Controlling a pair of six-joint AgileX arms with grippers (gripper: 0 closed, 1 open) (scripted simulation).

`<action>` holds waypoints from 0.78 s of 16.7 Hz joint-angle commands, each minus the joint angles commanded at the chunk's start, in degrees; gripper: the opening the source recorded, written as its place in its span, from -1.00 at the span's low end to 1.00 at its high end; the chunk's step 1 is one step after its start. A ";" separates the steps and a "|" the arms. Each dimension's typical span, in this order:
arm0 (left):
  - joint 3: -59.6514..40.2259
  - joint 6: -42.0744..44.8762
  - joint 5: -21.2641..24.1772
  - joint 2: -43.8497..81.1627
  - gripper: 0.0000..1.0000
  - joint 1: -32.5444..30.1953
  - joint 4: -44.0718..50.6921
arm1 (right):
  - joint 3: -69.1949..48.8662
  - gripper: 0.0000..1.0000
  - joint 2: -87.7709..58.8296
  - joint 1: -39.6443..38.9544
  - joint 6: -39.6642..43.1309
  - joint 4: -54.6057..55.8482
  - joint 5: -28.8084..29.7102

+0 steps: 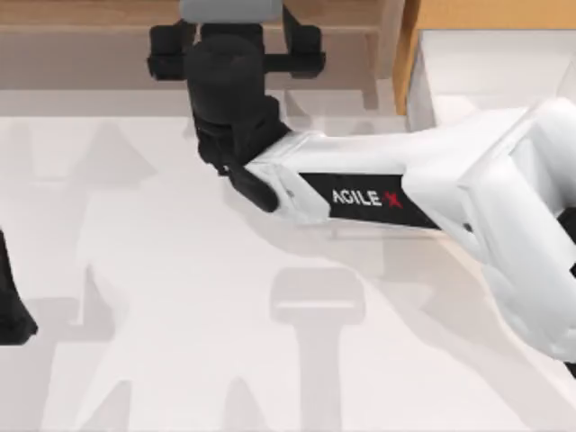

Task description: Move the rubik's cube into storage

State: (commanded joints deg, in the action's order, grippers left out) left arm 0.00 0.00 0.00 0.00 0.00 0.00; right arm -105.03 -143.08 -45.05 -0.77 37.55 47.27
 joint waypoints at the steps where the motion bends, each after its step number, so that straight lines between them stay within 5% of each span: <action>1: 0.00 0.00 0.00 0.00 1.00 0.00 0.00 | -1.90 1.00 -0.78 0.41 0.04 -1.08 -0.43; 13: 0.00 0.00 0.00 0.00 1.00 0.00 0.00 | -17.04 1.00 -9.35 3.48 0.19 -7.58 -3.41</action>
State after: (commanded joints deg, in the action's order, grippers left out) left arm 0.00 0.00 0.00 0.00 0.00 0.00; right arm -122.07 -152.42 -41.57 -0.58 29.96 43.86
